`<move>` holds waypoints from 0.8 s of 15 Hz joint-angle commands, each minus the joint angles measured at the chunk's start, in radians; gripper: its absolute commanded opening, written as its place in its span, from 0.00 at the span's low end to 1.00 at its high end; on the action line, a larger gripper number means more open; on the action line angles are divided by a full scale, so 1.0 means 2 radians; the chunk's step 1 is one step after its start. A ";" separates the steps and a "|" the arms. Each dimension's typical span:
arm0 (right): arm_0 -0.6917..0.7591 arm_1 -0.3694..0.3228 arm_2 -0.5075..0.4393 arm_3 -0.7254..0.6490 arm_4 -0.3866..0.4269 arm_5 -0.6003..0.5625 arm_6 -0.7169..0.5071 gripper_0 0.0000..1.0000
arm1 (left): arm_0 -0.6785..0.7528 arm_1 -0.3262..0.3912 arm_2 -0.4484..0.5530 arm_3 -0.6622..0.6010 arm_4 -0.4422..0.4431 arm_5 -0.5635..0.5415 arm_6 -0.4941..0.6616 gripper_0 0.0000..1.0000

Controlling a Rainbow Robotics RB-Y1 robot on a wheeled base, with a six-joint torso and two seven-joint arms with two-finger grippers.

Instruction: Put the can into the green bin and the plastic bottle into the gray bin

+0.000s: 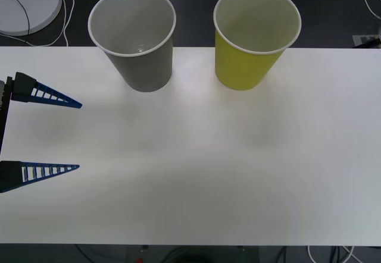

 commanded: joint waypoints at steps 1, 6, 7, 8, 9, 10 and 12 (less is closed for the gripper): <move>0.033 -0.033 -0.015 -0.064 -0.005 0.000 0.001 1.00 | 0.000 0.000 0.000 0.000 0.000 0.000 0.000 1.00; 0.092 -0.087 -0.046 -0.164 -0.011 0.000 0.002 1.00 | 0.000 0.000 0.000 0.000 0.000 0.000 0.000 1.00; 0.108 -0.100 -0.056 -0.188 -0.012 0.000 0.005 1.00 | 0.000 0.000 0.000 0.000 0.000 0.000 0.000 1.00; 0.121 -0.109 -0.064 -0.207 -0.012 0.000 0.010 1.00 | 0.000 0.000 0.000 0.000 0.000 0.000 0.000 1.00; 0.135 -0.119 -0.073 -0.224 -0.014 0.000 0.016 1.00 | 0.000 0.000 0.000 0.000 0.000 0.000 0.000 1.00; 0.155 -0.129 -0.087 -0.246 -0.015 0.000 0.023 1.00 | 0.000 0.000 0.000 0.000 0.000 0.000 0.000 1.00; 0.192 -0.143 -0.112 -0.276 -0.018 0.000 0.039 1.00 | 0.000 0.000 0.000 0.000 0.000 0.000 0.000 1.00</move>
